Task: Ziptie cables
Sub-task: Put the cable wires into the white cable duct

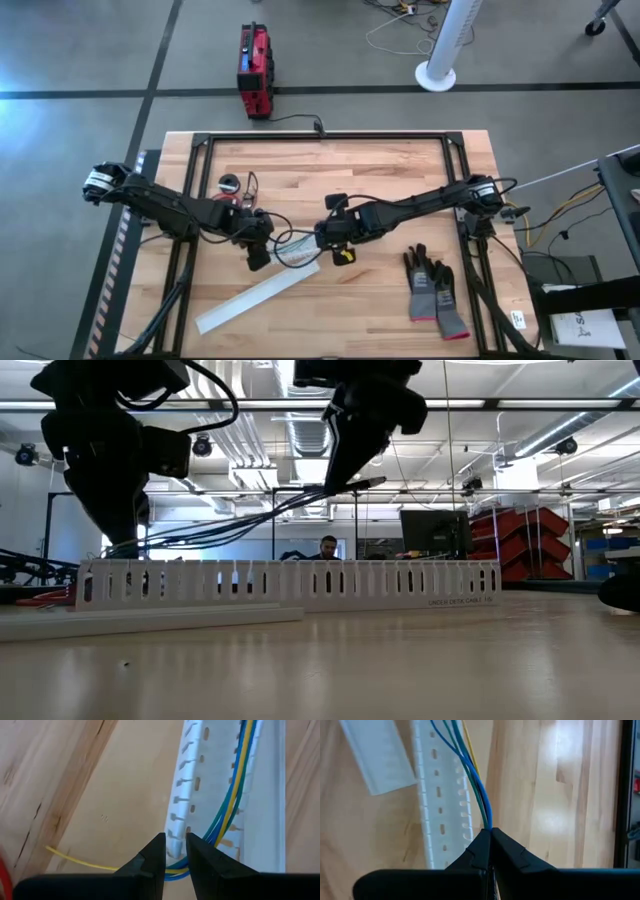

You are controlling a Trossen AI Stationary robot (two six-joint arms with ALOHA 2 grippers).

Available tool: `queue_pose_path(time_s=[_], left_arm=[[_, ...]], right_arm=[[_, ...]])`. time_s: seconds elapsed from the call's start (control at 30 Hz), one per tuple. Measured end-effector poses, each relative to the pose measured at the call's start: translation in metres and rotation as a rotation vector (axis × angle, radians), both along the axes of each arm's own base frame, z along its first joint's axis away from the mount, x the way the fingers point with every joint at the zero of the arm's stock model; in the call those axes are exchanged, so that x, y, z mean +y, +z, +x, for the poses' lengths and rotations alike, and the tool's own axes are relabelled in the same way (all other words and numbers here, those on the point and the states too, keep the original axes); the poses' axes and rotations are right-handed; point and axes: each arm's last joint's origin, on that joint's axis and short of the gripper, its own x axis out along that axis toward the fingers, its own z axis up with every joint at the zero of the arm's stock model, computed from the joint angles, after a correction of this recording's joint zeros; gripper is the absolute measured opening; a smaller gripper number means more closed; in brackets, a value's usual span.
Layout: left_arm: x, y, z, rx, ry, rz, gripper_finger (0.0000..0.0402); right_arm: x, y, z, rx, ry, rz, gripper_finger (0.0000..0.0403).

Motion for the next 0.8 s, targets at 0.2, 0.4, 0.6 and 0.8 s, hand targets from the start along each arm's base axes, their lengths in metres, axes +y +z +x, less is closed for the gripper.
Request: queue_pose_path(time_s=[0.2,0.4,0.6,0.8], left_arm=[[-0.001,0.005,0.002,-0.007,-0.003,-0.008,0.0059],[0.000,0.014,0.000,0.044,-0.011,0.019,0.0059],[0.003,0.022,-0.005,0.057,-0.008,0.078,0.0059],[0.002,0.023,-0.010,0.051,0.000,0.072,0.0059]], right_arm=[[-0.005,-0.001,0.001,-0.004,-0.017,0.001,0.0000],[-0.003,0.016,0.009,-0.123,0.045,-0.003,0.0000],[0.004,0.038,0.026,-0.313,0.181,0.039,0.0000],[0.010,0.043,0.038,-0.436,0.309,0.175,0.0000]])
